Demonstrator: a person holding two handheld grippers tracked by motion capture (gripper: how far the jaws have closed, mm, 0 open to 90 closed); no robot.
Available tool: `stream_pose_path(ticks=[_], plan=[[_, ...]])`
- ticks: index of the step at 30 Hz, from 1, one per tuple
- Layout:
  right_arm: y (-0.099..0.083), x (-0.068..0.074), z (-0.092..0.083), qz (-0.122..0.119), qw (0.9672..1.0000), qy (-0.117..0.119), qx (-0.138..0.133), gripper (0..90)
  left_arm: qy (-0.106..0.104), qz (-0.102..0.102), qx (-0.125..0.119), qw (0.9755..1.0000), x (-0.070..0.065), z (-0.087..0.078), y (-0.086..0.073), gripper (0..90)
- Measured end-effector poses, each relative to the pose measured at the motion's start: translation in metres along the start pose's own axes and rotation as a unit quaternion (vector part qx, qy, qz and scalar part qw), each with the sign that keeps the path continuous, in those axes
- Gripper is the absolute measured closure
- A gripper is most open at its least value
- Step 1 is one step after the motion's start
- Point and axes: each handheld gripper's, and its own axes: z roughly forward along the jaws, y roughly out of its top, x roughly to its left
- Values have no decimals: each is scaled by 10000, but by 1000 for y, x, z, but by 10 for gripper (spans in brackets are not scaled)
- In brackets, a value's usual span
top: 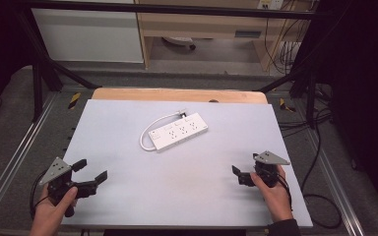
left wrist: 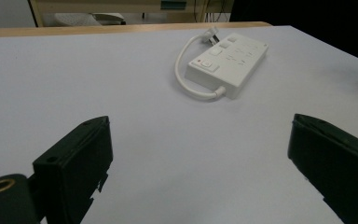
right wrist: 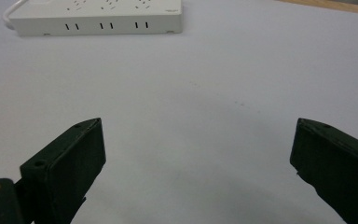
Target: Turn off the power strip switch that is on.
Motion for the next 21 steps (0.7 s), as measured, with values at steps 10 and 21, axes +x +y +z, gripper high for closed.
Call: stream_pose_path(ticks=[10,21], plan=[[2,0,-3,-3,9998,-76,-190,31,-34,-9,-62,10000,0,-1,1,61],[3,-1,-6,75,9996,-120,-227,31,-55,-11,-166,9998,-9,3,5,68]])
